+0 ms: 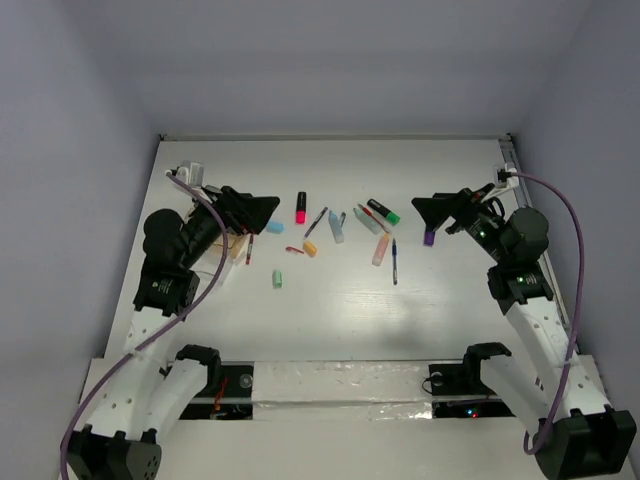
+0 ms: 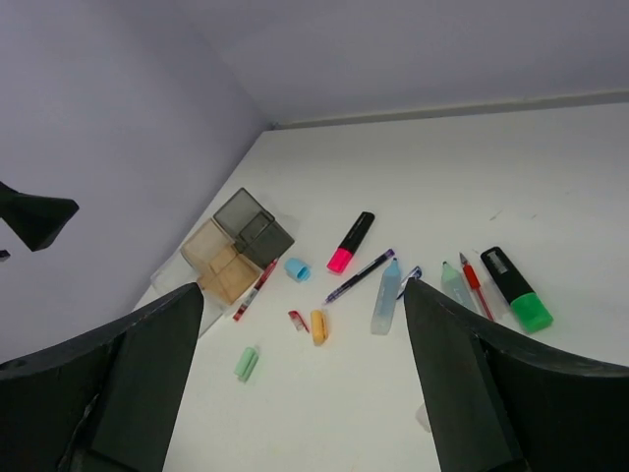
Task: Sort the stationery into containers
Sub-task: Pick up the stationery from the center of the board.
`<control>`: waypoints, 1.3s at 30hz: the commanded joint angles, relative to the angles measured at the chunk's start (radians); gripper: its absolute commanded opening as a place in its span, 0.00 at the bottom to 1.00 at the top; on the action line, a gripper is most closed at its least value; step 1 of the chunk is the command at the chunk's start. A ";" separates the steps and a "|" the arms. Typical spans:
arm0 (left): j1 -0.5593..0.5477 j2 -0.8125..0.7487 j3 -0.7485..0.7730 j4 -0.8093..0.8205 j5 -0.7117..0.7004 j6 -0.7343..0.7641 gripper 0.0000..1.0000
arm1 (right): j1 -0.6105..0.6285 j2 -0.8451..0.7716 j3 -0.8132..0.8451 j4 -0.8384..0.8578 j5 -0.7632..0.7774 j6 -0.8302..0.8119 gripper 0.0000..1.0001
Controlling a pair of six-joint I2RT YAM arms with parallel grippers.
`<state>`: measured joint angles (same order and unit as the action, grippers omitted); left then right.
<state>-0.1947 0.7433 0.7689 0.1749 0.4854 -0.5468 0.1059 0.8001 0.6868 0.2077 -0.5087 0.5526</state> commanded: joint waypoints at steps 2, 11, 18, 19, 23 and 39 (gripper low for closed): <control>-0.003 0.060 0.032 0.058 -0.047 -0.007 0.99 | 0.006 -0.012 0.014 -0.001 0.024 -0.026 0.89; -0.204 0.336 0.159 0.037 -0.397 0.098 0.57 | 0.015 0.004 0.016 -0.014 0.052 -0.033 0.87; -0.316 0.709 0.413 -0.132 -0.767 0.263 0.62 | 0.015 0.028 0.016 -0.011 0.047 -0.036 0.87; -0.316 0.778 0.431 -0.137 -0.787 0.272 0.63 | 0.015 0.033 0.016 -0.010 0.047 -0.036 0.87; -0.316 0.959 0.546 -0.161 -0.781 0.298 0.64 | 0.025 0.039 0.019 -0.011 0.044 -0.036 0.87; -0.316 1.288 0.751 -0.256 -0.800 0.343 0.55 | 0.025 0.051 0.019 -0.004 0.024 -0.031 0.86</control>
<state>-0.5133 2.0197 1.4673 -0.0708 -0.2924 -0.2207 0.1204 0.8536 0.6868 0.1787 -0.4713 0.5282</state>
